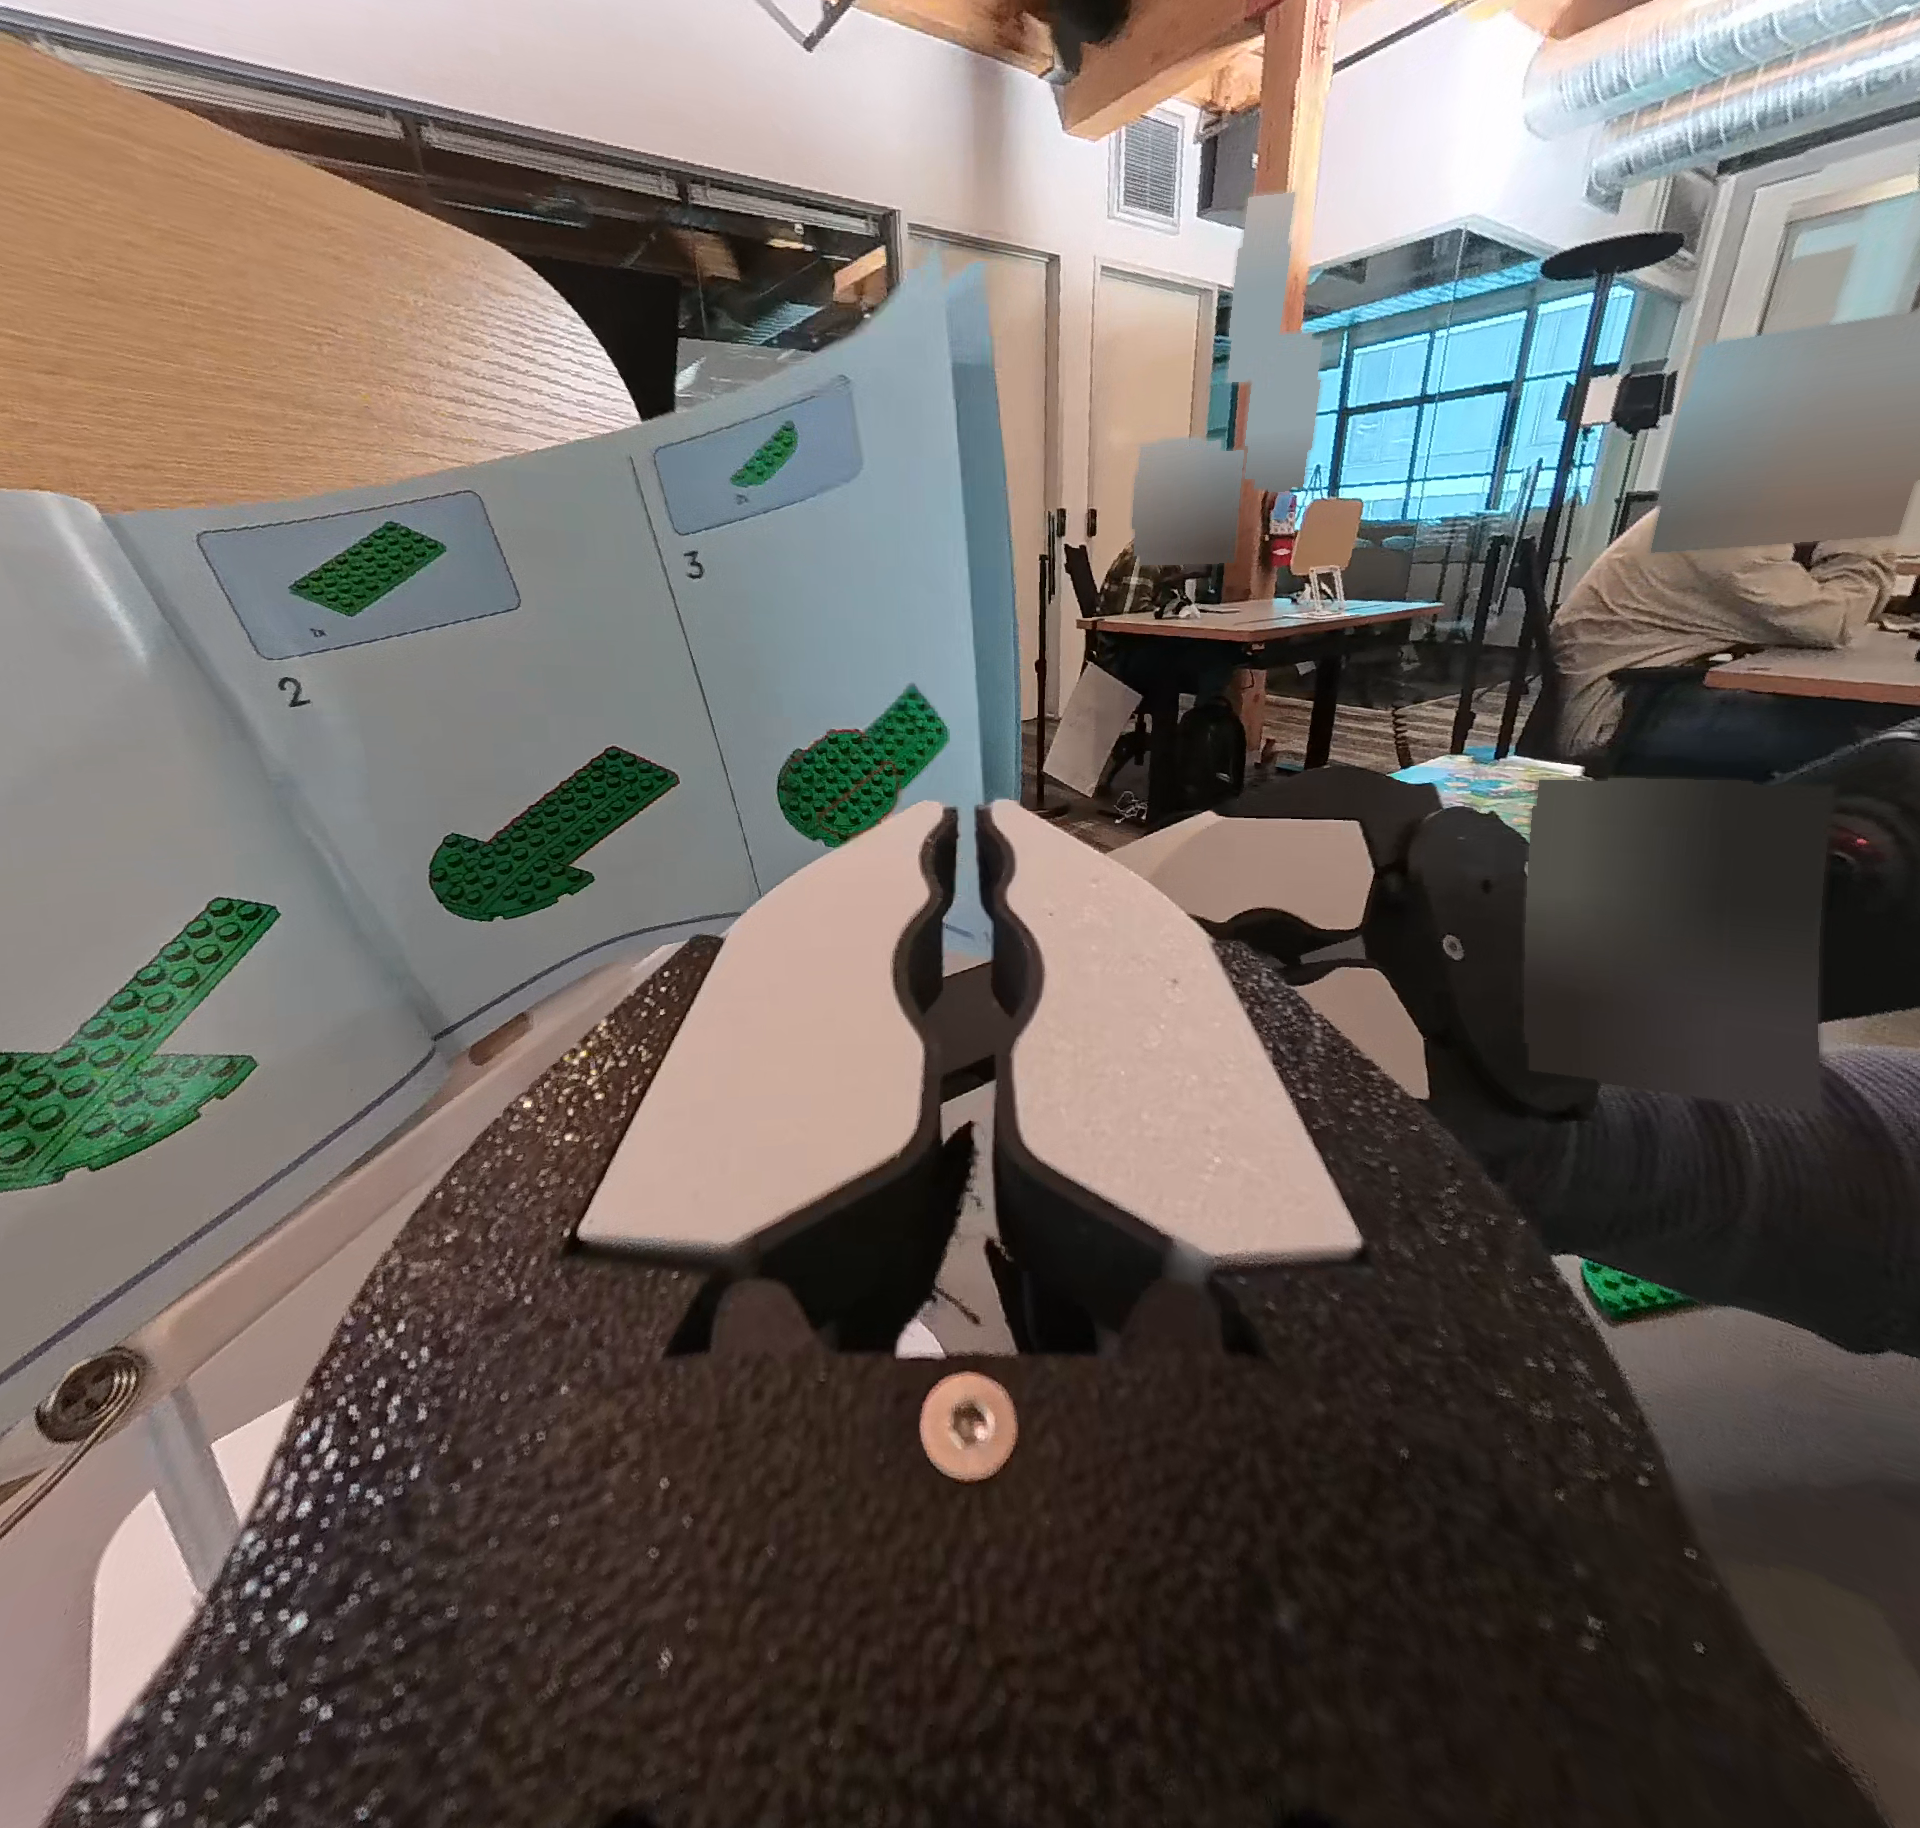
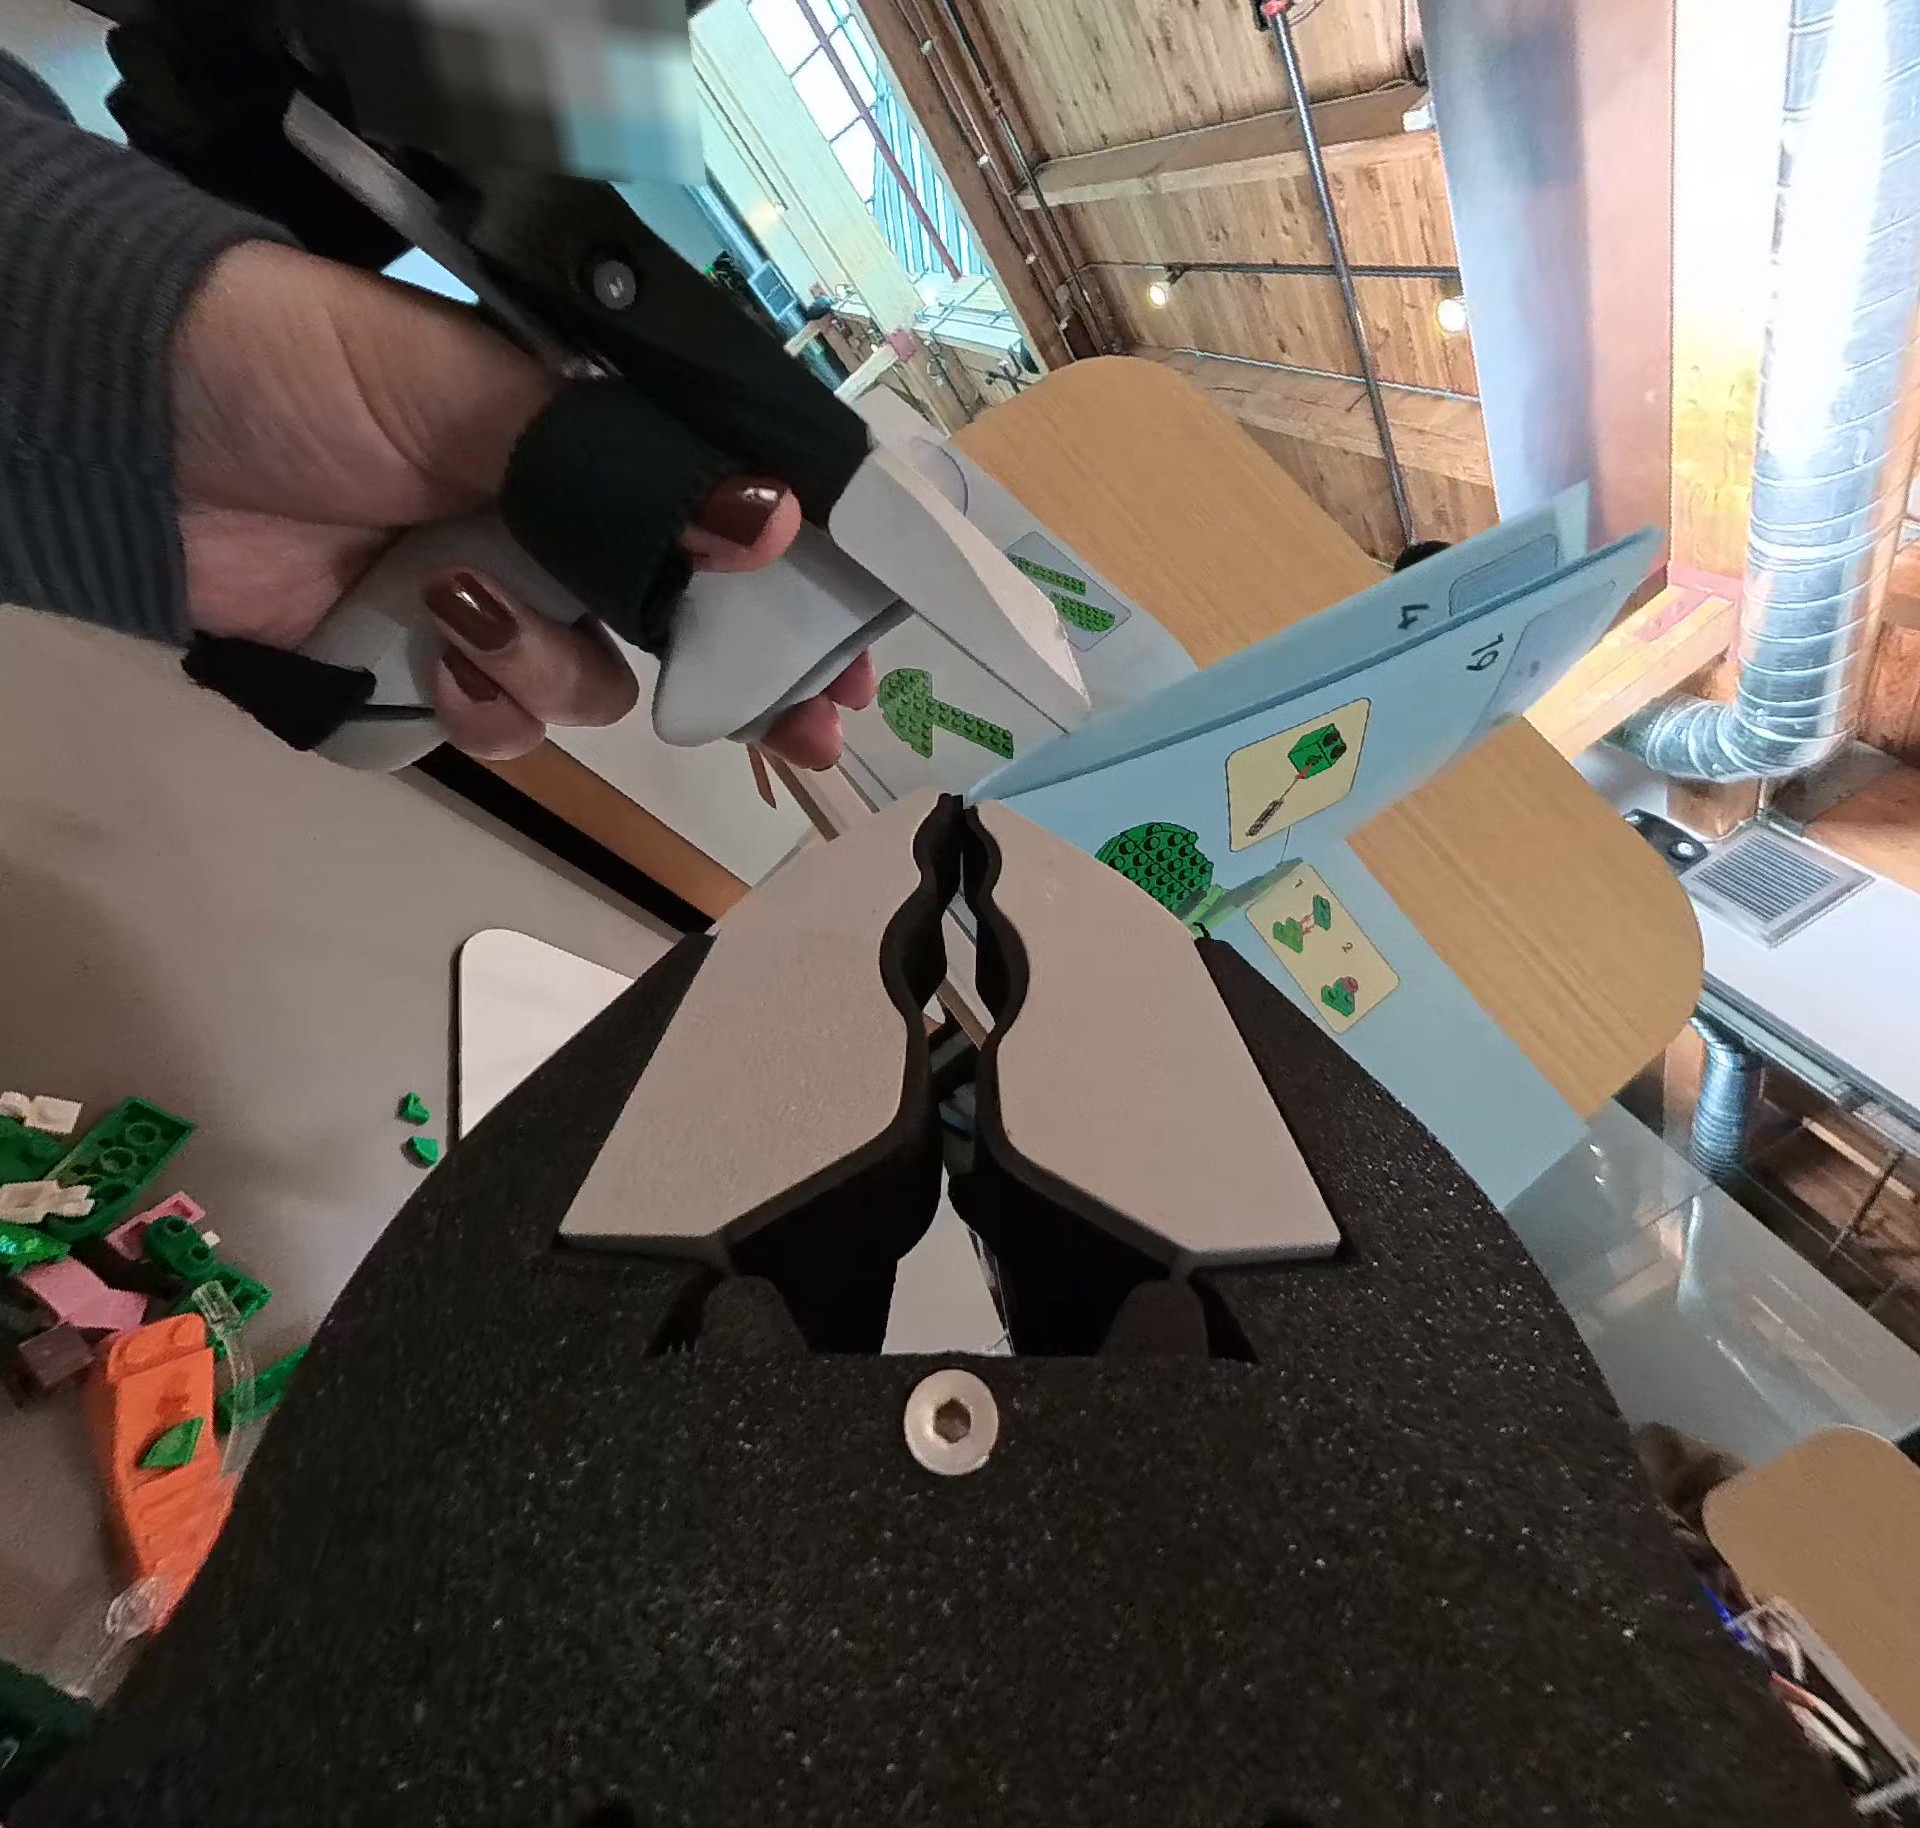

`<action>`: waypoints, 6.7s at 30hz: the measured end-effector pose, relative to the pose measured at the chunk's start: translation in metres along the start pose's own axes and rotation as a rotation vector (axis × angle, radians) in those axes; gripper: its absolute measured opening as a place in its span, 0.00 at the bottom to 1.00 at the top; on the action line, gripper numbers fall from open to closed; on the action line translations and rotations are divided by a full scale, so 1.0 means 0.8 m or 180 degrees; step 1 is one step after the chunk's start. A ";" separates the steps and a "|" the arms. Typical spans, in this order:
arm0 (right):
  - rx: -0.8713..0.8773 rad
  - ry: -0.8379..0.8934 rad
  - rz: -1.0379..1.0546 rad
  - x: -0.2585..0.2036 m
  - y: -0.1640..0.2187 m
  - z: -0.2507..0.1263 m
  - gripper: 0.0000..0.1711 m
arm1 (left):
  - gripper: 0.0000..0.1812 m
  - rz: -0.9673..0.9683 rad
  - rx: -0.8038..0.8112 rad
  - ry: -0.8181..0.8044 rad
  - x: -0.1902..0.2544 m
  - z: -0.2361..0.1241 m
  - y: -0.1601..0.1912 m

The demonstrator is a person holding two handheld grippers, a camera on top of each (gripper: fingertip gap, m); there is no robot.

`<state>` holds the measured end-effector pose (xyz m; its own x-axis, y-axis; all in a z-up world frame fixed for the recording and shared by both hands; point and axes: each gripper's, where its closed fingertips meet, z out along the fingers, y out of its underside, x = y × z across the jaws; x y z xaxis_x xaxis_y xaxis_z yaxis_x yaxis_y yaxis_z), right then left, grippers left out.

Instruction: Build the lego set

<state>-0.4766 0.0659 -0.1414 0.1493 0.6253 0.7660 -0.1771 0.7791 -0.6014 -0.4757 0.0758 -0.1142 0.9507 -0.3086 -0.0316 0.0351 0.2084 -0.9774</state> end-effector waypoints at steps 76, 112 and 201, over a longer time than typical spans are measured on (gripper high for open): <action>0.0571 -0.1410 0.2097 -0.032 -0.020 -0.002 0.37 | 0.17 -0.0585 0.0141 0.1054 0.021 -0.026 0.009; -0.0088 0.0128 0.1712 0.038 0.057 -0.010 0.37 | 0.03 -0.0651 0.0435 0.0181 -0.053 -0.061 -0.023; -0.1150 -0.1353 0.2199 -0.041 0.062 0.131 0.00 | 0.16 -0.2500 0.0491 -0.1389 -0.166 -0.159 0.105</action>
<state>-0.5922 0.0792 -0.1724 -0.2638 0.9473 0.1817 0.2347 0.2458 -0.9405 -0.6381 0.0163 -0.2184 0.6670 -0.0423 0.7439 0.7327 0.2182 -0.6446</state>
